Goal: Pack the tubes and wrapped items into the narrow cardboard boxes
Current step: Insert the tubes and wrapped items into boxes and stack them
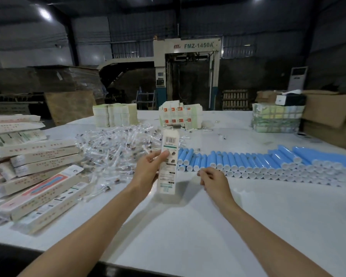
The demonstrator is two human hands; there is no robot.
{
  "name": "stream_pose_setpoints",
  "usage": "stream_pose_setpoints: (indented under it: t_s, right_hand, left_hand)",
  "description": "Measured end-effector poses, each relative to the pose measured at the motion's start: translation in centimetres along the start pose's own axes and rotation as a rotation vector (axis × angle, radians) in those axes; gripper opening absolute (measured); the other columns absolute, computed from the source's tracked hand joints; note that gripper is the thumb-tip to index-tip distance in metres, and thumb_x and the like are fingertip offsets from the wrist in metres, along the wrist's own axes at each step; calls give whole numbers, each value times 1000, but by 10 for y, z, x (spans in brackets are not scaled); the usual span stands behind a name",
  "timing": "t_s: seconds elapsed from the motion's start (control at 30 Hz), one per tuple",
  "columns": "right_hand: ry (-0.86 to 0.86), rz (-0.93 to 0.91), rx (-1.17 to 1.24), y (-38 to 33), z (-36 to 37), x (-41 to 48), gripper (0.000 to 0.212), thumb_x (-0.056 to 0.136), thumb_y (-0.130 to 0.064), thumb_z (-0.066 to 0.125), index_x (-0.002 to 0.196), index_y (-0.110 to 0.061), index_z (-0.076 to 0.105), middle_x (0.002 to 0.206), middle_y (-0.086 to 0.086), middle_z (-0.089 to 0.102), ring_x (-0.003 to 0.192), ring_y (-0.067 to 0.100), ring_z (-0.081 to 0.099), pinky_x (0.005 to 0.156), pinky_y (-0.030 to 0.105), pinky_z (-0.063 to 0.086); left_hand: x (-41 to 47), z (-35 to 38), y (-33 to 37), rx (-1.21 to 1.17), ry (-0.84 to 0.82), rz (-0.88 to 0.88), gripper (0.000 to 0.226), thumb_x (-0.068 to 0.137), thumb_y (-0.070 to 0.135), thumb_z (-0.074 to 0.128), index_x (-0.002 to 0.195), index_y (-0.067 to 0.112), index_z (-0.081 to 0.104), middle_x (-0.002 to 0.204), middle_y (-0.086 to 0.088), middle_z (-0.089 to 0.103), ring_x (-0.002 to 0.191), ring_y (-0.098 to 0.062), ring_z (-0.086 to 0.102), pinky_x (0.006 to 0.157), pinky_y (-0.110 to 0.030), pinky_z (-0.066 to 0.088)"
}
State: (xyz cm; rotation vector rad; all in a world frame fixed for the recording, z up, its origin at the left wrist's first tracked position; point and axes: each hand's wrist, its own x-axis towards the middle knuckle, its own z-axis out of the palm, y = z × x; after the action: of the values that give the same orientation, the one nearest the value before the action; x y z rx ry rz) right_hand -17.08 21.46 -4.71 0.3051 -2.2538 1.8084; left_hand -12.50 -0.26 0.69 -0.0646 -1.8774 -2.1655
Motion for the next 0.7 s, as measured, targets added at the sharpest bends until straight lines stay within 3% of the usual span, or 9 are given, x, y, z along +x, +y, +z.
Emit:
stream_pose_setpoints:
  t_s: [0.1,0.17,0.3,0.43,0.53,0.6,0.7]
  right_hand:
    - [95,-127,-306,-6,-5,10,15,104,-23,58,92,-20,67,80,-7,68,77,11,64,66,31,47]
    - [94,-197,-517,-15,-4,29,11,103,-21,55,105,-23,65,92,-11,66,84,14,63,67,31,44]
    - [-14,-240,-764,-22,20,80,30,107,-20,44,131,-16,60,123,7,61,112,26,56,77,37,43]
    - [-57,-124,-885,-25,55,117,32,109,-22,39,128,-5,59,131,19,58,124,36,51,87,40,45]
    - [-107,-27,-952,-25,72,133,37,111,-30,39,133,-6,56,138,21,53,128,38,50,96,42,46]
    - [-135,62,-949,-25,77,142,35,109,-24,41,136,-7,55,142,21,50,129,39,51,99,42,46]
    - [-200,142,-954,-31,79,152,32,102,-10,50,134,-5,54,141,22,49,121,40,58,85,37,48]
  left_hand:
    - [9,-1,-23,-62,76,-31,24,99,27,76,121,16,77,107,-11,83,98,-32,80,76,-42,65]
    - [14,-6,-29,-79,96,-50,24,99,28,76,119,15,78,106,-13,82,98,-36,80,85,-50,65]
    - [13,-9,-32,-87,114,-97,20,98,29,79,113,16,78,101,-11,83,84,-25,80,73,-40,64]
    - [10,-10,-31,-127,135,-108,19,98,28,79,110,14,78,99,-14,83,81,-27,79,70,-39,63]
    - [9,-8,-31,-147,118,-131,16,97,27,80,108,15,78,97,-11,83,82,-27,80,70,-39,63]
    - [9,-8,-31,-156,107,-138,18,96,26,81,110,16,77,96,-10,83,80,-24,80,65,-35,64]
    - [10,-8,-29,-185,88,-148,23,95,26,82,115,15,75,95,-8,83,74,-17,79,58,-28,60]
